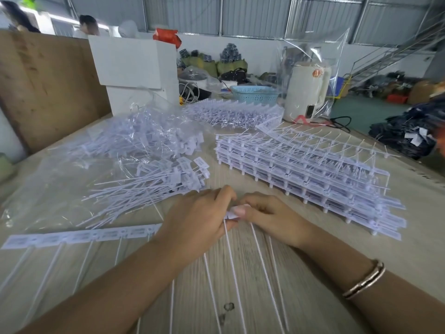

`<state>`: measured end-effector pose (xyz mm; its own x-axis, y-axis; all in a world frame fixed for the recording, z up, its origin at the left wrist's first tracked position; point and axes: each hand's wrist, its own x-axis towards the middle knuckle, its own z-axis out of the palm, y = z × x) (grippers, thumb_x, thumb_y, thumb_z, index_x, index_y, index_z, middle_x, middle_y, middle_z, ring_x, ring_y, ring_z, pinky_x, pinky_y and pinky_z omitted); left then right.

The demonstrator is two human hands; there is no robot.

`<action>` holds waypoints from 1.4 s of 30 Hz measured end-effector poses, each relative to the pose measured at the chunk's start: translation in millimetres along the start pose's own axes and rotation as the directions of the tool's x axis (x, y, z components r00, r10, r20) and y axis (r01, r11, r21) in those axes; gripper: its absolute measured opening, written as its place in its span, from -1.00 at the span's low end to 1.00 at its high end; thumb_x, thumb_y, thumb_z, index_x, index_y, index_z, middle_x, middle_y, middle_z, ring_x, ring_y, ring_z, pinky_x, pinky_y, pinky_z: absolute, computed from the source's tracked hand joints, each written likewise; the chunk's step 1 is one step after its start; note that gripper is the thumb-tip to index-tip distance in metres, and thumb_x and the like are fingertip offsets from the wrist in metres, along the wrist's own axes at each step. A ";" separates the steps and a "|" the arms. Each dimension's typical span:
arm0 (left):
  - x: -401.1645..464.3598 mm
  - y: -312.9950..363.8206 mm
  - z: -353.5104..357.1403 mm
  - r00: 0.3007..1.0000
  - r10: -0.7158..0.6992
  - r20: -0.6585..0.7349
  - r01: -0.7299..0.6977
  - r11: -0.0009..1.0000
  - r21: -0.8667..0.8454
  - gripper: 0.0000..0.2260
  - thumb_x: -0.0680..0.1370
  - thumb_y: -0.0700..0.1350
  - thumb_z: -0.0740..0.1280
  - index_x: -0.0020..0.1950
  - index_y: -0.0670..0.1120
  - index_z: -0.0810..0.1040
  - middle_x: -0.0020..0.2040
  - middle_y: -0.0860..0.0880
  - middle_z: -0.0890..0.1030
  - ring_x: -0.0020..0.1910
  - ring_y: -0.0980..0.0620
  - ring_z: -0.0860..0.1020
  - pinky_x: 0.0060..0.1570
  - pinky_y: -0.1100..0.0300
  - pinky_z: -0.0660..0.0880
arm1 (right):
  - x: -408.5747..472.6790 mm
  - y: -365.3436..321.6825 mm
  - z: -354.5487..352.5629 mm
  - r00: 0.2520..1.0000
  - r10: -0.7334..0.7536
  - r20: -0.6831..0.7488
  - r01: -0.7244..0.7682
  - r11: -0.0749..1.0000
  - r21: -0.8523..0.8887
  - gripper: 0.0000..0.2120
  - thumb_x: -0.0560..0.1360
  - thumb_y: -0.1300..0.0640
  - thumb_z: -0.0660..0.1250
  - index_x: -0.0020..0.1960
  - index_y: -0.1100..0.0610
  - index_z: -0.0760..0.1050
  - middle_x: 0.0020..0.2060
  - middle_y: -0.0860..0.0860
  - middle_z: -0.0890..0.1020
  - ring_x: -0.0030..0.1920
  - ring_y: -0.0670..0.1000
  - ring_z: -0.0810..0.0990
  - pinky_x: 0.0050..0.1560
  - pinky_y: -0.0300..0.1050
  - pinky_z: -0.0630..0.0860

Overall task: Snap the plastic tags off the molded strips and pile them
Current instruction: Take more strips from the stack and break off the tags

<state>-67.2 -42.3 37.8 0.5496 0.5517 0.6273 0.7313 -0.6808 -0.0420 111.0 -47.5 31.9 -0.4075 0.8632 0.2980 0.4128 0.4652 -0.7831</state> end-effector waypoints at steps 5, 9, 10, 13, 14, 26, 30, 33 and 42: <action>-3.7 -6.9 2.6 0.996 -0.083 0.010 0.083 0.997 0.003 -0.74 0.28 0.06 0.56 -0.27 -0.02 0.54 -0.47 0.02 0.53 -0.54 0.01 0.49 -0.57 0.22 0.33 | 0.9 5.2 -1.6 0.999 -0.010 -0.032 0.012 0.999 0.052 -0.95 0.45 0.26 0.40 -0.09 0.21 0.61 -0.29 0.01 0.56 -0.31 -0.17 0.46 -0.24 -0.31 0.38; -5.3 -8.8 6.3 0.959 -0.252 0.129 0.274 0.942 -0.195 -0.70 0.40 0.30 0.32 -0.18 0.08 0.52 -0.41 0.08 0.54 -0.43 0.12 0.48 -0.41 0.24 0.27 | 2.2 6.2 -2.5 0.983 -0.153 -0.105 0.140 0.982 -0.126 -0.84 0.43 0.27 0.42 -0.09 0.03 0.62 -0.31 -0.07 0.58 -0.27 -0.10 0.52 -0.19 -0.21 0.44; -5.2 -9.6 7.6 0.941 -0.300 0.159 0.335 0.894 -0.297 -0.70 0.38 0.29 0.33 -0.22 0.07 0.53 -0.45 0.10 0.51 -0.46 0.17 0.45 -0.41 0.25 0.26 | 2.8 6.5 -2.6 0.972 -0.188 -0.142 0.166 0.974 -0.152 -0.84 0.44 0.28 0.41 -0.09 0.03 0.63 -0.31 -0.02 0.60 -0.28 -0.06 0.54 -0.22 -0.17 0.47; -6.6 -13.7 11.2 0.903 -0.375 0.209 0.429 0.807 -0.406 -0.76 0.36 0.22 0.41 -0.25 0.07 0.53 -0.43 0.18 0.55 -0.40 0.24 0.51 -0.38 0.30 0.33 | 1.9 8.4 -8.3 0.947 -0.094 -0.308 0.116 0.992 0.055 -0.83 0.46 0.23 0.39 -0.16 -0.02 0.65 -0.26 0.02 0.63 -0.28 0.01 0.58 -0.33 -0.18 0.52; -7.2 -15.6 11.1 0.900 -0.384 0.208 0.436 0.809 -0.393 -0.77 0.35 0.21 0.43 -0.25 0.09 0.50 -0.39 0.20 0.56 -0.37 0.27 0.52 -0.35 0.28 0.38 | 1.5 9.6 -11.6 0.945 -0.028 -0.325 0.073 0.989 0.126 -0.86 0.47 0.19 0.37 -0.20 0.00 0.65 -0.27 -0.04 0.63 -0.28 -0.06 0.58 -0.35 -0.26 0.51; -3.6 -7.2 4.4 0.928 -0.274 0.254 0.327 0.924 -0.197 -0.48 0.39 0.18 0.41 0.25 0.09 0.31 -0.03 0.19 0.35 -0.10 0.13 0.50 -0.17 0.13 0.46 | 2.9 10.7 -15.8 0.979 0.013 -0.204 -0.069 0.960 -0.271 -0.86 0.50 0.18 0.35 0.02 0.19 0.62 -0.09 -0.02 0.57 -0.03 -0.05 0.53 0.09 -0.13 0.44; -0.7 0.1 2.0 0.943 -0.231 0.241 0.266 0.956 -0.124 -0.55 0.45 0.13 0.35 0.26 0.05 0.30 0.14 0.11 0.40 -0.01 0.06 0.54 -0.16 0.07 0.51 | 4.3 -1.4 6.5 0.999 -0.022 -0.037 0.011 0.961 -0.275 -0.84 0.52 0.01 0.31 -0.20 0.00 0.59 -0.15 0.02 0.58 -0.03 0.04 0.52 0.13 0.01 0.39; -0.1 1.1 -1.7 0.951 -0.192 0.244 0.228 0.965 -0.131 -0.71 0.49 0.10 0.29 0.15 0.05 0.36 0.05 0.12 0.46 -0.08 0.07 0.54 -0.22 0.15 0.45 | 7.1 1.8 7.4 1.000 0.024 -0.011 -0.025 0.975 -0.221 -0.87 0.50 0.12 0.35 -0.15 0.16 0.61 -0.18 0.03 0.56 -0.05 0.02 0.48 0.11 -0.06 0.35; -5.3 -10.3 -9.1 0.935 -0.098 0.342 0.149 0.980 -0.129 -0.83 0.49 0.02 0.26 0.06 0.11 0.39 -0.09 0.21 0.39 -0.17 0.20 0.40 -0.31 0.26 0.26 | 2.0 3.9 -6.2 0.987 0.138 -0.084 -0.145 0.986 -0.081 -0.85 0.51 0.25 0.29 -0.21 0.27 0.53 -0.27 0.10 0.51 -0.26 -0.12 0.42 -0.18 -0.32 0.31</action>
<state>-81.3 -42.6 42.0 0.5804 0.7468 0.3248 0.7470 -0.6470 0.1529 116.9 -42.8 32.9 -0.2766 0.9325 0.2321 0.5320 0.3498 -0.7711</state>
